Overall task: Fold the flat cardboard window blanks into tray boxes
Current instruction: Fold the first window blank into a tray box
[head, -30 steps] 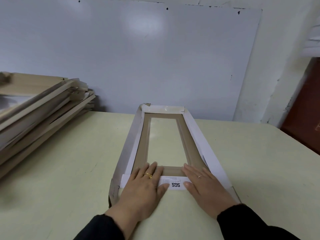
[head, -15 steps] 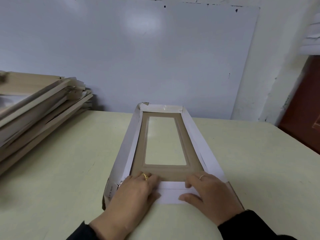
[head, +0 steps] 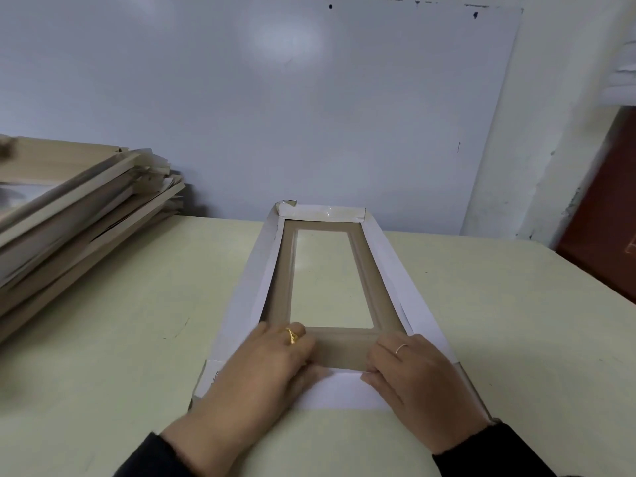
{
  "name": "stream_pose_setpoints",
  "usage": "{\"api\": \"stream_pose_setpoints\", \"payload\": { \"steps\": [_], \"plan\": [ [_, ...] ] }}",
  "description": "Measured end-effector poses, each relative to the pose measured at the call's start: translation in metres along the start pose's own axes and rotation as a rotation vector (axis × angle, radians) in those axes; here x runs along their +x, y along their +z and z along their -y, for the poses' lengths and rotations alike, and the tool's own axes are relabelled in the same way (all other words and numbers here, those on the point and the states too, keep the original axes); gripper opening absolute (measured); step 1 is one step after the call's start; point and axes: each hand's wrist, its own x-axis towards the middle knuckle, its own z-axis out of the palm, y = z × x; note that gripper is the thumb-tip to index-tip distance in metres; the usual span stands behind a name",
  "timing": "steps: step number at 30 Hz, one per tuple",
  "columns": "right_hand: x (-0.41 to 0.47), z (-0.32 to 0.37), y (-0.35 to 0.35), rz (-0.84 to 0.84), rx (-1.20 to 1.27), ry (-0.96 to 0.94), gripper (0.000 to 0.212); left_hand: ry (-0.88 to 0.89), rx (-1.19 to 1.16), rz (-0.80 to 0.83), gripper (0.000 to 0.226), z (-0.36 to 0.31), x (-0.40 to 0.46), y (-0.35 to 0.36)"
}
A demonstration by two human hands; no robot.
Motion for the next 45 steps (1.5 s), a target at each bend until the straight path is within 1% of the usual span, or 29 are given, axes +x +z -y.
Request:
{"api": "stream_pose_setpoints", "payload": {
  "steps": [2,3,5,7,9,11,12,13,15,17,18,19,20,21,22,25,27,29,30,31,33,35,36,39,41,42,43,44,45],
  "plan": [
    [-0.001,0.001,-0.006,-0.039,-0.043,-0.064,0.017,-0.066,-0.159,-0.106,0.032,0.015,-0.001,-0.016],
    [-0.001,0.003,-0.009,-0.033,-0.057,-0.088,0.015,-0.114,-0.2,-0.172,0.03,0.024,-0.004,-0.024],
    [-0.004,0.004,-0.012,-0.019,-0.035,-0.127,0.017,-0.19,-0.172,-0.199,0.013,0.044,-0.013,-0.034],
    [-0.008,0.003,-0.015,-0.01,0.038,-0.134,0.017,-0.245,-0.171,-0.084,0.028,0.058,-0.025,-0.036],
    [-0.012,0.005,-0.018,0.019,0.121,-0.138,0.014,-0.269,-0.275,0.006,0.039,0.064,-0.037,-0.034],
    [-0.019,0.008,-0.018,0.075,0.14,-0.16,0.012,-0.311,-0.416,0.029,0.046,0.063,-0.042,-0.031],
    [-0.022,0.01,-0.018,0.113,0.143,-0.174,0.011,-0.361,-0.523,0.027,0.047,0.064,-0.043,-0.03],
    [-0.025,0.011,-0.018,0.148,0.142,-0.19,0.011,-0.417,-0.689,0.047,0.041,0.063,-0.042,-0.031],
    [-0.027,0.011,-0.018,0.223,0.095,-0.224,0.017,-0.438,-0.794,0.16,0.033,0.067,-0.044,-0.03],
    [-0.024,0.01,-0.021,0.279,0.039,-0.221,0.027,-0.394,-0.703,0.206,0.038,0.074,-0.043,-0.031],
    [-0.022,0.011,-0.024,0.295,0.044,-0.204,0.03,-0.383,-0.666,0.22,0.028,0.078,-0.044,-0.031],
    [-0.021,0.012,-0.026,0.309,0.068,-0.186,0.033,-0.38,-0.671,0.231,0.013,0.078,-0.044,-0.032],
    [-0.02,0.014,-0.029,0.325,0.107,-0.16,0.036,-0.382,-0.657,0.223,0.014,0.079,-0.044,-0.03],
    [-0.02,0.015,-0.03,0.332,0.156,-0.132,0.039,-0.404,-0.678,0.189,0.024,0.078,-0.041,-0.029],
    [-0.019,0.015,-0.031,0.328,0.214,-0.104,0.041,-0.419,-0.644,0.143,0.028,0.077,-0.041,-0.025],
    [-0.018,0.003,-0.032,0.178,0.373,-0.008,0.045,-0.416,-0.475,0.045,0.033,0.071,-0.037,-0.014],
    [-0.019,-0.017,-0.035,0.031,0.456,0.173,0.033,-0.36,-0.398,0.04,0.036,0.065,-0.035,-0.011],
    [-0.024,-0.042,-0.039,-0.059,0.482,0.401,0.018,-0.3,-0.39,0.054,0.034,0.061,-0.035,-0.009],
    [-0.027,-0.053,-0.04,-0.049,0.458,0.47,0.016,-0.28,-0.363,0.067,0.033,0.059,-0.035,-0.008],
    [-0.031,-0.061,-0.04,0.004,0.427,0.495,0.022,-0.265,-0.336,0.068,0.036,0.059,-0.037,-0.006],
    [-0.04,-0.071,-0.034,0.148,0.425,0.446,0.044,-0.245,-0.295,0.066,0.05,0.059,-0.038,-0.004],
    [-0.047,-0.075,-0.027,0.283,0.498,0.409,0.065,-0.232,-0.261,0.056,0.059,0.06,-0.039,-0.002],
    [-0.05,-0.076,-0.025,0.333,0.559,0.418,0.071,-0.222,-0.247,0.045,0.061,0.061,-0.04,-0.001],
    [-0.053,-0.079,-0.022,0.395,0.776,0.554,0.068,-0.163,-0.218,0.029,0.061,0.064,-0.043,0.0],
    [-0.055,-0.084,-0.019,0.409,0.862,0.643,0.065,-0.141,-0.197,0.018,0.058,0.066,-0.04,0.004],
    [-0.055,-0.087,-0.019,0.419,0.884,0.669,0.064,-0.181,-0.189,-0.011,0.051,0.068,-0.037,0.007],
    [-0.055,-0.089,-0.019,0.432,0.905,0.688,0.061,-0.265,-0.211,-0.038,0.042,0.069,-0.034,0.008],
    [-0.054,-0.092,-0.02,0.445,0.932,0.698,0.058,-0.337,-0.249,-0.034,0.037,0.07,-0.033,0.009],
    [-0.054,-0.094,-0.02,0.455,0.956,0.703,0.057,-0.328,-0.269,-0.014,0.044,0.069,-0.034,0.009]
  ]
}}
